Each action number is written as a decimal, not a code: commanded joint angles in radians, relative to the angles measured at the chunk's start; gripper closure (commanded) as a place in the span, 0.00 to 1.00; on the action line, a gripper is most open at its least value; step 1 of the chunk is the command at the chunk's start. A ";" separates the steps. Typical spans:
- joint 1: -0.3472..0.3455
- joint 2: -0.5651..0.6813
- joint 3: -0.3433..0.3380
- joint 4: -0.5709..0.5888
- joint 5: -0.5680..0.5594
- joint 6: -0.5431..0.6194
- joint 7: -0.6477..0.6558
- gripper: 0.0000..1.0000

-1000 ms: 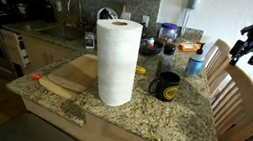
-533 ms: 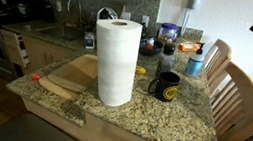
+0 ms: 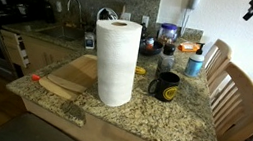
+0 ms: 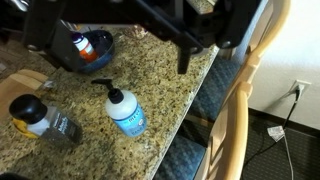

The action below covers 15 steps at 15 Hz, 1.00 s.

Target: Move the pump bottle to the right side of the countertop

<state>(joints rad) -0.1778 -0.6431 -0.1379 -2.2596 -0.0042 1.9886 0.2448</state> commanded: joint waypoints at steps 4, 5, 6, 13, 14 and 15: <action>-0.026 0.298 0.012 0.121 -0.028 -0.020 0.053 0.00; -0.016 0.215 0.014 0.075 -0.007 0.020 0.057 0.00; -0.015 0.253 0.012 0.081 -0.013 0.017 0.058 0.00; -0.029 0.317 -0.018 0.100 0.048 0.070 0.096 0.00; -0.031 0.310 -0.008 0.077 0.028 0.119 0.117 0.00; -0.028 0.313 0.003 0.060 0.011 0.154 0.126 0.00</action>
<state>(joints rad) -0.1918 -0.3386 -0.1714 -2.1601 0.0321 2.0478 0.3271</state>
